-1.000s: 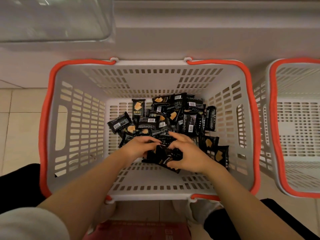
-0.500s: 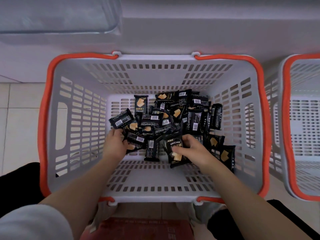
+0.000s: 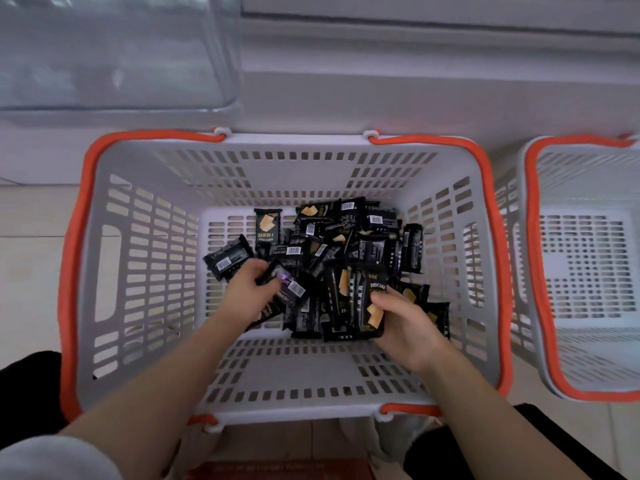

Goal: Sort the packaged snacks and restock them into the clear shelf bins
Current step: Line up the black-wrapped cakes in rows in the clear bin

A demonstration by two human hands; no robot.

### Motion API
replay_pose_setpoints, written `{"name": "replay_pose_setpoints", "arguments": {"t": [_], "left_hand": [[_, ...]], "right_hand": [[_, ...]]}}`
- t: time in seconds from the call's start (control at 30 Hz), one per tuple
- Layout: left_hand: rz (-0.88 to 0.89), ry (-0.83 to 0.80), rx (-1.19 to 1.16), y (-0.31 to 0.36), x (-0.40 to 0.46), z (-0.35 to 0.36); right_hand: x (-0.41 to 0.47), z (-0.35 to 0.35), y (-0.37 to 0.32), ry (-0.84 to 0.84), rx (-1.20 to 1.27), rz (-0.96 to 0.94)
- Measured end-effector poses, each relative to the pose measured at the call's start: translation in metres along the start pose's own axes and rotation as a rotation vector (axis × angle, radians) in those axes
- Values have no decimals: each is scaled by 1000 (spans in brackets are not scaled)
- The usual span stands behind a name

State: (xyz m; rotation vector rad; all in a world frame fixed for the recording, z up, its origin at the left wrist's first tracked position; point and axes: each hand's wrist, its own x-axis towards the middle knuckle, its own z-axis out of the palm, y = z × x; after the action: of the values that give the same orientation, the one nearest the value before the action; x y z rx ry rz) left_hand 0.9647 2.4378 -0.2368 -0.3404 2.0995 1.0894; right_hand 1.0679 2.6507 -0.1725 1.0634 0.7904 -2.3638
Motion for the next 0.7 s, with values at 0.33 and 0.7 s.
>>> {"name": "replay_pose_setpoints", "arguments": {"t": [0.33,0.7], "left_hand": [[179,-116,-484,93,-92,-23],[358,-201,-827,113,-177,-49]], "right_hand": [[-55,58,-23,104,-143,-322],[-113,127,6,19,-13,-599]]}}
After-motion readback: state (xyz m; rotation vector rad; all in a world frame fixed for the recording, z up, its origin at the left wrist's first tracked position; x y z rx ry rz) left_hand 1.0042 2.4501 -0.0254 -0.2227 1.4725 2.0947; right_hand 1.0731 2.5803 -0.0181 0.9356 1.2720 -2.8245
